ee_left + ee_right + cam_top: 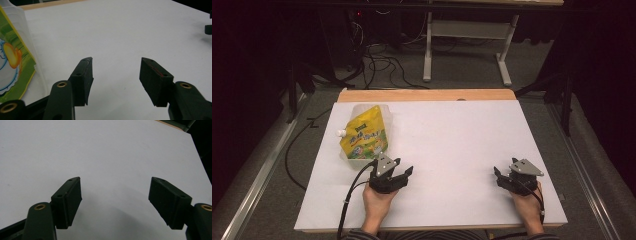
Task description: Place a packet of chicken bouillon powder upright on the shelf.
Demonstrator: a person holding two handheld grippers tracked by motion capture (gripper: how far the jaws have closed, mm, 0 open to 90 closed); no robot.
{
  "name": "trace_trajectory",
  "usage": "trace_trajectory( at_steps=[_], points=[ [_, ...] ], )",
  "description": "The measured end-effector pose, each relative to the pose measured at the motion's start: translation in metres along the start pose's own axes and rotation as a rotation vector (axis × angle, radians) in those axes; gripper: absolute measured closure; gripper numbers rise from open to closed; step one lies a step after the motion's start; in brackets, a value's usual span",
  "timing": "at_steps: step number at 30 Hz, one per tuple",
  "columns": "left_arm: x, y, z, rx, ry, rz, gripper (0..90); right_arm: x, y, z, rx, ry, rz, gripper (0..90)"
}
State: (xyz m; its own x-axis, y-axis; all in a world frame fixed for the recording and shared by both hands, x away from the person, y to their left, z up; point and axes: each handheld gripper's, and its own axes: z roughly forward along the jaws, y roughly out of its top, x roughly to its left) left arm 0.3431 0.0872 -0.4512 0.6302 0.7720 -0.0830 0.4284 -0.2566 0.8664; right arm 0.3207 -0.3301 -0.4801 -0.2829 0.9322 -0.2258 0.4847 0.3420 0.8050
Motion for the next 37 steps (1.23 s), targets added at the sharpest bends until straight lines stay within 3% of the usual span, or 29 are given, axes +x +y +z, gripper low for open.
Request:
trace_trajectory(
  at_steps=[18,26,29,31,37],
  points=[
    [-0.002,-0.004,0.022,0.022,-0.001,0.006,44.7,0.000,0.000,0.000,-0.002,-0.001,0.002,27.3],
    [0.001,-0.008,0.034,0.025,0.025,0.011,44.4,0.000,0.000,0.000,-0.005,0.000,0.001,27.3],
    [0.002,-0.012,0.042,0.054,0.045,0.005,44.4,0.000,0.000,0.000,-0.005,-0.001,0.000,27.3],
    [0.004,-0.012,0.042,0.048,0.047,-0.012,44.1,0.000,0.000,0.000,-0.006,0.000,0.001,27.3],
    [0.003,-0.012,0.042,0.053,0.060,-0.005,43.3,0.000,0.000,0.000,-0.006,0.000,0.000,27.3]
  ],
)
